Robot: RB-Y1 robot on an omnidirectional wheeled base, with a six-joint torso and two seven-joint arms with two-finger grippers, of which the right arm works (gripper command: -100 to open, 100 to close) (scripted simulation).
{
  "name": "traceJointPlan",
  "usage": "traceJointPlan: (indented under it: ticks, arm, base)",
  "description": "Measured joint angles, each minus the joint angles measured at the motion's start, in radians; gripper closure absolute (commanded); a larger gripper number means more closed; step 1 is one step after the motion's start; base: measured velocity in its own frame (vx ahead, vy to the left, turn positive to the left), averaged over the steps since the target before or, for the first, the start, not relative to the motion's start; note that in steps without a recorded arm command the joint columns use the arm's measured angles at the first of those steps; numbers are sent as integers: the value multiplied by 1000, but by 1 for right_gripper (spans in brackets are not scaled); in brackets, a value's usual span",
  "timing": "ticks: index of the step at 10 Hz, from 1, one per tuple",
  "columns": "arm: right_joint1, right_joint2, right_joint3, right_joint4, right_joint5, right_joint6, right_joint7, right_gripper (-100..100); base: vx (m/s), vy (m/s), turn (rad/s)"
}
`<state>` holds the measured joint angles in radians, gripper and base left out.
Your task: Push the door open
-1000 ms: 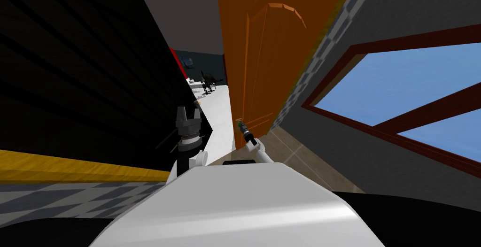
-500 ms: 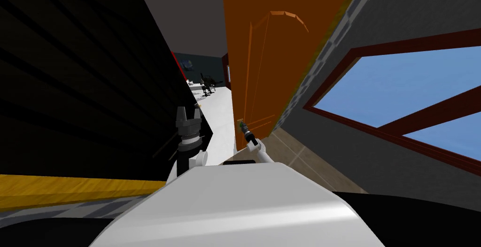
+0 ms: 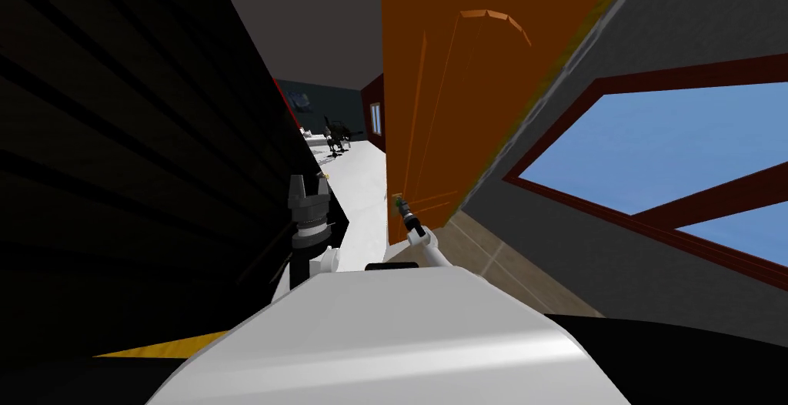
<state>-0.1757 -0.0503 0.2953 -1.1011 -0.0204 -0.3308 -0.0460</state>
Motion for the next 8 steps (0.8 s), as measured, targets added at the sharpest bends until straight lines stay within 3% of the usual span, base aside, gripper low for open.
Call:
traceJointPlan:
  ticks: [4, 5, 8]
  arm:
    - [-5, -1, -52, 10, -3, 5, 18, 100]
    - [-11, -2, -69, 18, -4, 1, 23, -100]
    - [-5, -10, -59, 8, -6, 6, 19, -100]
  base:
    - [117, 94, -96]
    - [-59, 23, -28]
    - [-209, -46, -4]
